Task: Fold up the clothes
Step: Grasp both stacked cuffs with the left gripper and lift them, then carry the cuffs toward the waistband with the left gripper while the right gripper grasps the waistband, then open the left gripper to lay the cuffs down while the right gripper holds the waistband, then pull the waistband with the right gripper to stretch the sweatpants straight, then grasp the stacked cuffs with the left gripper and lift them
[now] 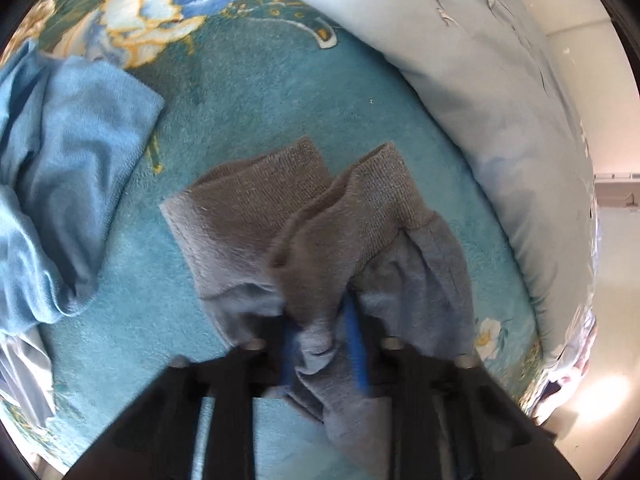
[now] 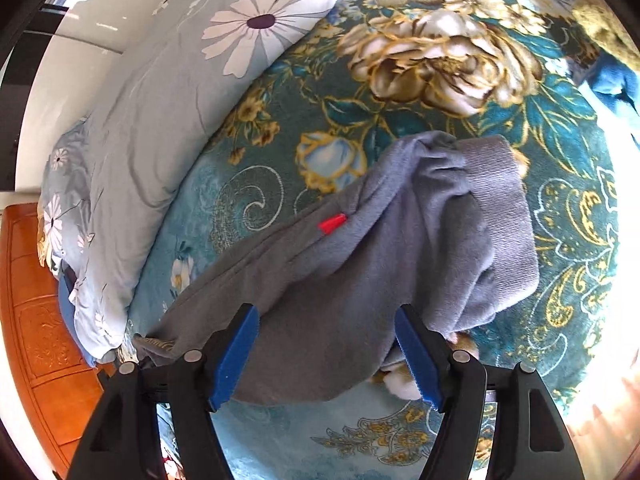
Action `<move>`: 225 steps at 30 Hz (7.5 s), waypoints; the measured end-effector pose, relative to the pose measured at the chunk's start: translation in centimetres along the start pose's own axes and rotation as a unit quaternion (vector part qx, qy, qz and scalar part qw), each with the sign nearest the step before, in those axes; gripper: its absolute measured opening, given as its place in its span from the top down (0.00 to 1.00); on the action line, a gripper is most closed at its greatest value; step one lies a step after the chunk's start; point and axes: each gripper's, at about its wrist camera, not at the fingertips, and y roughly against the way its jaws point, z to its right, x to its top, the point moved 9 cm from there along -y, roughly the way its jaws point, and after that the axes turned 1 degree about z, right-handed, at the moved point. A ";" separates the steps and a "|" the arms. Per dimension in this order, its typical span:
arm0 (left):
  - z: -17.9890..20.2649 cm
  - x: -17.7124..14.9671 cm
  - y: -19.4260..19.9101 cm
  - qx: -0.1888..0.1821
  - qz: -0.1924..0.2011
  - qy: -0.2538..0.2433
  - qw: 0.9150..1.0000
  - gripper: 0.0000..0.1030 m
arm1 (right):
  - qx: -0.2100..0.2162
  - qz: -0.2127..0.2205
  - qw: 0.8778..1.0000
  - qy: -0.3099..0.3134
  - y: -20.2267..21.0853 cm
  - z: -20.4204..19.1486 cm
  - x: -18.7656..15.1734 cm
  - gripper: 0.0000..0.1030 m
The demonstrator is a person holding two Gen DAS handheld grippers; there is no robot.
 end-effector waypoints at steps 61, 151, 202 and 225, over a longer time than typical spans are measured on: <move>-14.4 -1.0 8.4 0.010 0.112 0.119 0.987 0.86 | -0.005 -0.041 0.996 0.077 -0.8 -5.3 -4.3 0.28; -0.5 -19.2 18.4 0.038 0.108 -0.125 0.985 0.16 | -0.075 0.017 0.761 0.644 -10.7 -15.2 -5.7 0.17; -3.6 -13.6 14.9 0.027 0.128 -0.026 0.991 0.00 | -0.069 -0.047 0.860 0.504 -9.6 -10.1 -1.3 0.56; -14.8 -3.9 7.2 -0.066 0.068 0.075 0.993 0.02 | -0.170 -0.048 0.892 0.416 2.0 -9.9 -14.8 0.51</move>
